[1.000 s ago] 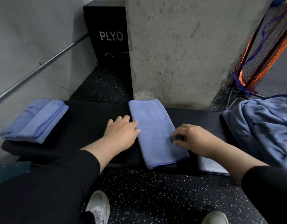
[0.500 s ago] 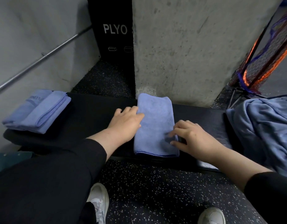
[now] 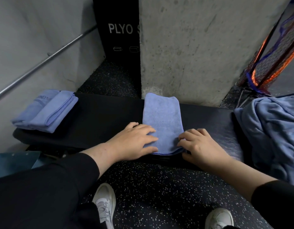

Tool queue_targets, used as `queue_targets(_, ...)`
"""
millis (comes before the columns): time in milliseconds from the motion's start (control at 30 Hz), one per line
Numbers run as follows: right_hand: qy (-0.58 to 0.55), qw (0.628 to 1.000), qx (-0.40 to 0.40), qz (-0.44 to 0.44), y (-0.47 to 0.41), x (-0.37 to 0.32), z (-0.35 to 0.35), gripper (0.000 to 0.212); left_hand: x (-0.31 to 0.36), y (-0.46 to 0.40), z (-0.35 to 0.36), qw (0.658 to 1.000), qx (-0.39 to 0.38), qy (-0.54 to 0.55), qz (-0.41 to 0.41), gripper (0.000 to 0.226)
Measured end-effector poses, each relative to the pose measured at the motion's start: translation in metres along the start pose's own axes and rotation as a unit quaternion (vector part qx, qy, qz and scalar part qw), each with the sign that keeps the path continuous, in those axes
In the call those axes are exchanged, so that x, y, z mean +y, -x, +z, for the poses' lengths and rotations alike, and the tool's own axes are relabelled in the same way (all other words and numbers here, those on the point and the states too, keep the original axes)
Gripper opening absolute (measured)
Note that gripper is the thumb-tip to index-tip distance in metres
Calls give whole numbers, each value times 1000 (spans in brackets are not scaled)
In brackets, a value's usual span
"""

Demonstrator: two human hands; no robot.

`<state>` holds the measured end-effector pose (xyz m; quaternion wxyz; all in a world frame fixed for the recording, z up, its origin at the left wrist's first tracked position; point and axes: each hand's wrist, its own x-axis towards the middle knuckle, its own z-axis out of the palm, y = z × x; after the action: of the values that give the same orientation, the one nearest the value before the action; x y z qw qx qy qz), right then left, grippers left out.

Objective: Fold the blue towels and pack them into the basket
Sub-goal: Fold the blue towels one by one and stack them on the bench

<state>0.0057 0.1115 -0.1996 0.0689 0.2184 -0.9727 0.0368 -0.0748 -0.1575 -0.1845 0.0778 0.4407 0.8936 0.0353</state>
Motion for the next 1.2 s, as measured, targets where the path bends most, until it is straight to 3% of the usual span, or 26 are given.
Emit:
queue_targets(100, 5, 999, -3, 43, -7, -9, 5, 17, 7, -2, -2, 1000, 3, 3, 31, 64)
queue_targets(233, -152, 973, 16, 173, -17, -9, -6, 11, 12, -5, 2, 999, 30, 0, 21, 71)
queue_targets(333, -260, 937, 18, 234, -23, -1, -16, 2, 9, -10, 5, 995, 99, 14, 14, 27)
queue_targets(367, -271, 932, 22, 238, -23, 0, -17, 3, 8, -12, 6, 991, 128, 34, 4, 13)
queue_targets(433, -246, 948, 27, 201, -23, 2, -18, 6, 6, -13, 2, 980, 154, 118, -50, 15)
queue_targets(533, -160, 981, -16, 105, -20, 1, -14, 42, 5, -11, -10, 962, 106, 230, -101, 12)
queue_targets(700, -166, 982, -18, 89, -23, -11, -19, 40, -1, -5, -20, 944, 75, 300, -117, 19)
queue_targets(867, -315, 936, -43, 153, -25, -17, -44, 7, -4, 6, -32, 918, 112, 360, -122, 33)
queue_targets(1033, -402, 897, -86, 161, -23, -17, -51, 15, -9, 13, -36, 902, 38, 410, -130, 23)
queue_targets(1167, -365, 902, -64, 221, -27, -15, -43, 48, -11, 4, -33, 902, 58, 396, -163, 28)
queue_targets(1200, -360, 902, -51, 234, -30, -12, -40, 45, -12, 0, -32, 903, 61, 387, -174, 26)
